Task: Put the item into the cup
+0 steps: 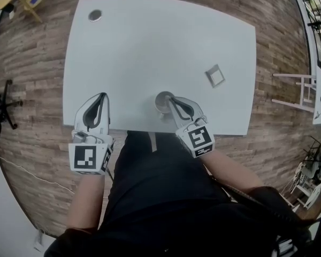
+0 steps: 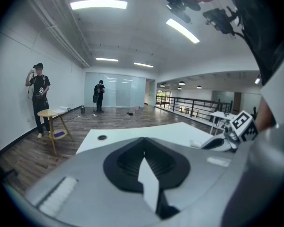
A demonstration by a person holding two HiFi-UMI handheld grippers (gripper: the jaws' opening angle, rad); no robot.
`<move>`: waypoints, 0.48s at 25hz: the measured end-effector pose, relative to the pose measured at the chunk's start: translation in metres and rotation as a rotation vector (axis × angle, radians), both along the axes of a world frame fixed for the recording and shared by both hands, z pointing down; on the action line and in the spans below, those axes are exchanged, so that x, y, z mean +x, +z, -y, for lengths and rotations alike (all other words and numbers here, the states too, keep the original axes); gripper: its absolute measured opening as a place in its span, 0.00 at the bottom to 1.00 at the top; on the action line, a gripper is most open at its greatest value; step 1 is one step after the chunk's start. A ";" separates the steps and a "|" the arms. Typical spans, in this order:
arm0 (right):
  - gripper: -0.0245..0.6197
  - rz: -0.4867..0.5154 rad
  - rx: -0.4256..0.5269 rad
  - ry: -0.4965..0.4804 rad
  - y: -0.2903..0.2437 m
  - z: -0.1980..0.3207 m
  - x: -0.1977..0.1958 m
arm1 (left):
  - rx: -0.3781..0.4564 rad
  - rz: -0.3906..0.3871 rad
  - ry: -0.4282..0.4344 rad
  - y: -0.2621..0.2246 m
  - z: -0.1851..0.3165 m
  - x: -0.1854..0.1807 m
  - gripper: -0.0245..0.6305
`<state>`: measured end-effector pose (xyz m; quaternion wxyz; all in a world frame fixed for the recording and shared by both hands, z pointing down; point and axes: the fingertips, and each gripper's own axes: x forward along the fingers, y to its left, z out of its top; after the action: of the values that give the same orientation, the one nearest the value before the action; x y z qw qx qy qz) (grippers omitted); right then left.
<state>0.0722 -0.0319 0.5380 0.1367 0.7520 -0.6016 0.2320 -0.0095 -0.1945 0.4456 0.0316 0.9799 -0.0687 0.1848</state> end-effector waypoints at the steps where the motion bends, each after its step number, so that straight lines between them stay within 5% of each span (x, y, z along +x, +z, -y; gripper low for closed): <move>1: 0.07 0.001 -0.001 0.001 0.000 0.000 0.000 | -0.006 0.003 0.002 0.001 -0.001 0.001 0.04; 12: 0.07 0.018 -0.010 -0.001 0.003 0.002 0.000 | -0.033 0.016 0.020 0.007 -0.010 0.004 0.04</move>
<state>0.0726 -0.0339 0.5414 0.1350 0.7488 -0.6022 0.2417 -0.0057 -0.1847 0.4523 0.0454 0.9783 -0.0562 0.1942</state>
